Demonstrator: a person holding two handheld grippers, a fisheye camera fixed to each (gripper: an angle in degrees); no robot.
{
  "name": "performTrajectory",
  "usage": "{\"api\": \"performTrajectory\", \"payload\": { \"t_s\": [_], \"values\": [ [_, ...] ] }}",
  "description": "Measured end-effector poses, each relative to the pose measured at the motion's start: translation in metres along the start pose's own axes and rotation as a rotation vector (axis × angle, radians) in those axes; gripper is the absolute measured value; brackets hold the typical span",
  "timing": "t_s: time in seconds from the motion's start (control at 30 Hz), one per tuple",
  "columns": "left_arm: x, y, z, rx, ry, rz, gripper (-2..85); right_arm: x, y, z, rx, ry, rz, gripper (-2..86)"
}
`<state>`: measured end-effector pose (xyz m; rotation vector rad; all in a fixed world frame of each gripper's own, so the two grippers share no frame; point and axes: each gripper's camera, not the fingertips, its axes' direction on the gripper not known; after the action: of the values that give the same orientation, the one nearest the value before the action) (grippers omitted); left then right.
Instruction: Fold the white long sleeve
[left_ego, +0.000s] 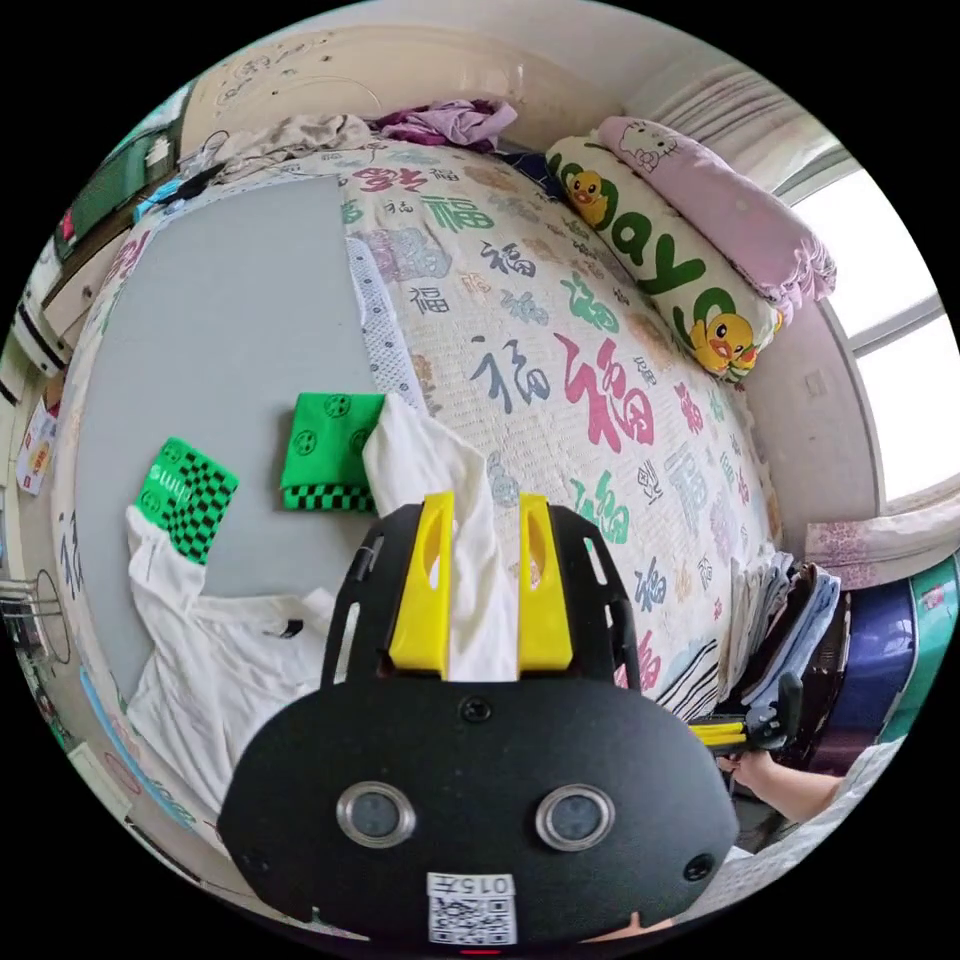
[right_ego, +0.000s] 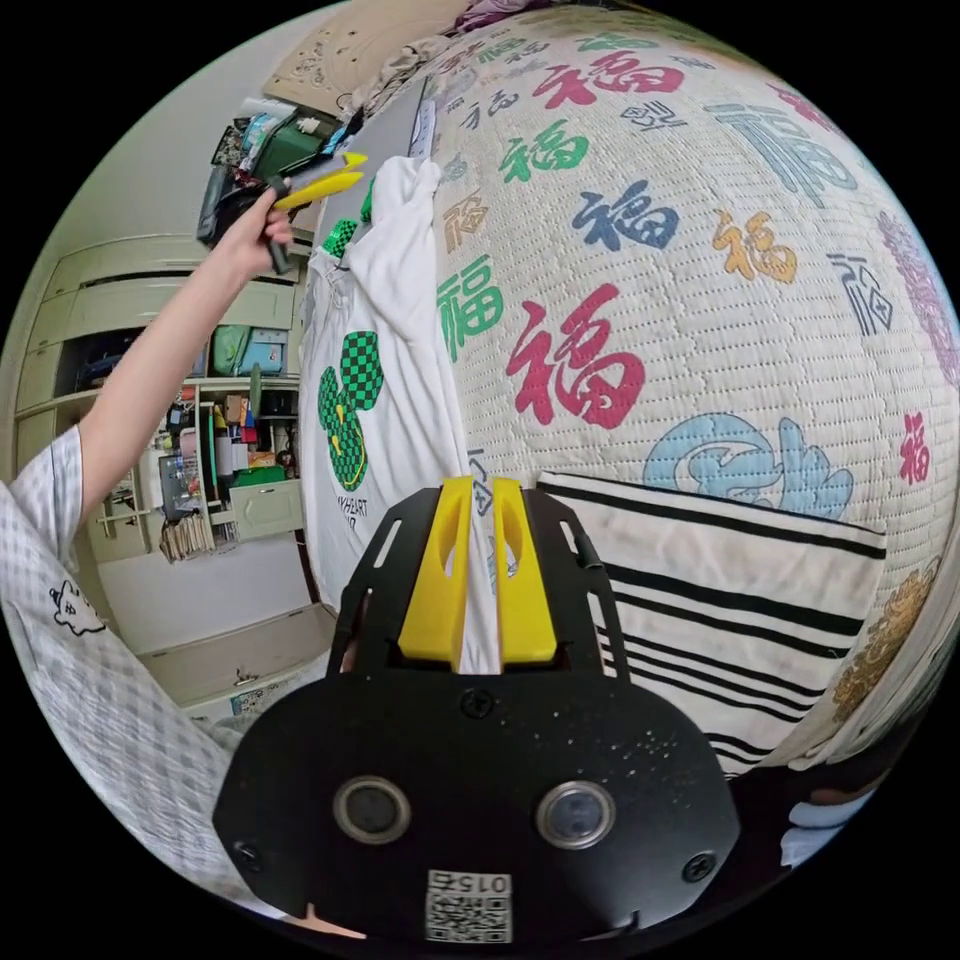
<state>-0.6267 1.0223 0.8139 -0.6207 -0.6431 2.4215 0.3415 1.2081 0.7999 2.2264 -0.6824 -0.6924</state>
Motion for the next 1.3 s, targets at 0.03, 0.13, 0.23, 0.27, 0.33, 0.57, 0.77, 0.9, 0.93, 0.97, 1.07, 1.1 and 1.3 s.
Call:
{"api": "performTrajectory", "payload": {
  "t_s": [0.03, 0.13, 0.23, 0.27, 0.33, 0.57, 0.77, 0.9, 0.93, 0.97, 1.07, 1.1, 1.3],
  "values": [
    [0.007, -0.011, 0.01, -0.014, -0.009, -0.002, 10.5, 0.003, 0.0, -0.004, 0.0, -0.01, 0.007, 4.5],
    [0.025, -0.045, 0.05, -0.088, -0.171, -0.038, 10.1, 0.019, 0.003, -0.024, 0.005, -0.031, 0.036, 4.5],
    [0.018, -0.05, 0.075, -0.145, -0.24, -0.129, 7.0, 0.033, 0.008, -0.042, 0.022, -0.042, 0.075, 4.4],
    [0.013, -0.046, 0.075, -0.126, -0.226, -0.157, 4.4, 0.038, 0.01, -0.049, 0.029, -0.057, 0.093, 4.3],
    [0.005, -0.04, 0.07, -0.084, -0.165, -0.191, 1.0, 0.043, 0.013, -0.058, 0.046, -0.077, 0.117, 4.3],
    [0.025, 0.044, -0.029, 0.235, 0.518, 0.151, -0.5, 0.03, -0.004, -0.096, 0.192, -0.135, 0.07, 5.1],
    [-0.036, 0.082, 0.02, 0.036, 0.576, -0.116, -0.6, -0.009, -0.066, -0.087, 0.258, -0.15, -0.137, 11.1],
    [-0.03, 0.069, 0.048, -0.022, 0.516, -0.078, -0.6, -0.052, -0.086, -0.051, 0.201, -0.169, -0.289, 13.8],
    [-0.029, 0.066, 0.05, -0.024, 0.516, -0.077, -0.6, -0.061, -0.085, -0.043, 0.185, -0.161, -0.315, 14.0],
    [-0.027, 0.061, 0.055, -0.036, 0.52, -0.077, -0.5, -0.08, -0.082, -0.025, 0.146, -0.136, -0.367, 14.6],
    [-0.022, 0.051, 0.062, -0.049, 0.524, -0.077, -0.1, -0.132, -0.064, 0.028, 0.063, -0.043, -0.468, 15.1],
    [-0.019, 0.046, 0.063, -0.068, 0.519, -0.057, 0.3, -0.15, -0.059, 0.05, 0.057, -0.02, -0.471, 15.0],
    [-0.037, 0.061, 0.012, 0.084, 0.404, -0.047, 5.1, -0.239, -0.054, 0.138, 0.108, 0.099, -0.533, 14.5]
  ]
}}
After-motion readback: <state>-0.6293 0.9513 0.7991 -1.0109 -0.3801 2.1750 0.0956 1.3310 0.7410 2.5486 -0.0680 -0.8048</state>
